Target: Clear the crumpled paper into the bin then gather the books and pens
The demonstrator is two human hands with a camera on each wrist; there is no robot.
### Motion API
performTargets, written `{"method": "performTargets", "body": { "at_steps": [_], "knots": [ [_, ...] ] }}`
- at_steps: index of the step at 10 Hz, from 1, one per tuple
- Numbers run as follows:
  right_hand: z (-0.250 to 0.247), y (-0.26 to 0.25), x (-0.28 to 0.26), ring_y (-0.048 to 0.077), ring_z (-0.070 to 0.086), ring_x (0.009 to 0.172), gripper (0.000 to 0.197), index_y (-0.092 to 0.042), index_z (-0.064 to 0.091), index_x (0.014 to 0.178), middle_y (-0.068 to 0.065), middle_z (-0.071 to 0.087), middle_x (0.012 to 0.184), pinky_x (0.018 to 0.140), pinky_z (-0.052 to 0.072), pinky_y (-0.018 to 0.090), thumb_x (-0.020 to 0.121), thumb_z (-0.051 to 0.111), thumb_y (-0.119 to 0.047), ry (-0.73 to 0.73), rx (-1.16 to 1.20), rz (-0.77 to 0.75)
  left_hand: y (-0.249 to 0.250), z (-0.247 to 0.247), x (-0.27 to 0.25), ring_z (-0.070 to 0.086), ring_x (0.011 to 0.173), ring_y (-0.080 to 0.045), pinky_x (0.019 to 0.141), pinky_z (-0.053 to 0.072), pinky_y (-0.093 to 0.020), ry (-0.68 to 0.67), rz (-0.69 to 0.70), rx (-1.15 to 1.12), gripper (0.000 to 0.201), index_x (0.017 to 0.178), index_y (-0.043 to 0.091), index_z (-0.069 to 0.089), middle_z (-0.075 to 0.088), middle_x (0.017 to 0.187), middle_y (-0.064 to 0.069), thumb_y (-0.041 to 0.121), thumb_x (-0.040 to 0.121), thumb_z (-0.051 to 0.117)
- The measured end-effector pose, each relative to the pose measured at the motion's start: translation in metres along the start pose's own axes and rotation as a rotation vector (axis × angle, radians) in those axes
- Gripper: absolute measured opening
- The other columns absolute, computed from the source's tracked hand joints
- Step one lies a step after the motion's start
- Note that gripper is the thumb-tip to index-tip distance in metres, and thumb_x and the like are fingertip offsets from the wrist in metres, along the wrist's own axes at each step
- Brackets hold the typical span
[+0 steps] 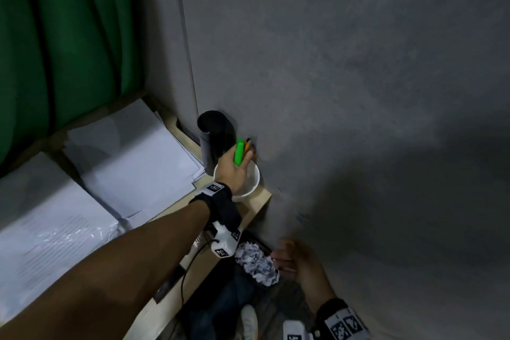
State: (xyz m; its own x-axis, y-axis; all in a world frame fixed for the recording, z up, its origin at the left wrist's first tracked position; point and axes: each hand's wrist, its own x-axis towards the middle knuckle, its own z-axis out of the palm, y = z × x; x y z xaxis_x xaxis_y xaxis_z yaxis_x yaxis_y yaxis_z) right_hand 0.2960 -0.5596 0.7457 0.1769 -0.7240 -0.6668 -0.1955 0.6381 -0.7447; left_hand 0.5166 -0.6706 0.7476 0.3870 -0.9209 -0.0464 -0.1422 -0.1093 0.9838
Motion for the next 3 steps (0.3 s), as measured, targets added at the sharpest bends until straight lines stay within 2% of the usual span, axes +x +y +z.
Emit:
{"method": "performTargets", "body": {
  "at_steps": [1,2,3],
  "knots": [
    [-0.004,-0.006,0.011,0.02,0.056,0.059,0.012,-0.009,0.053,0.098,0.015,0.063,0.077,0.056,0.042,0.025,0.1,0.042,-0.012,0.022,0.149,0.098,-0.006,-0.002,-0.003,0.063,0.091,-0.015,0.091,0.047,-0.029,-0.01,-0.014,-0.014,0.015,0.1,0.019,0.06,0.067,0.095,0.003,0.013,0.087,0.065],
    [-0.006,-0.007,0.025,0.019,0.06,0.051,0.014,-0.01,0.051,0.098,0.015,0.066,0.074,0.044,0.042,0.019,0.102,0.037,-0.011,-0.044,0.167,0.17,-0.002,-0.012,-0.003,0.066,0.09,-0.018,0.09,0.051,-0.033,-0.045,-0.052,-0.018,0.033,0.102,0.017,0.057,0.068,0.098,-0.003,0.015,0.076,0.077],
    [-0.003,-0.008,0.03,0.016,0.069,0.059,0.017,-0.013,0.052,0.098,0.012,0.07,0.083,0.048,0.049,0.019,0.1,0.038,-0.004,-0.097,0.091,0.119,0.006,-0.019,-0.003,0.066,0.098,-0.016,0.091,0.052,-0.029,-0.096,-0.051,0.035,0.049,0.111,0.016,0.053,0.066,0.107,-0.005,0.014,0.072,0.081]
  ]
}}
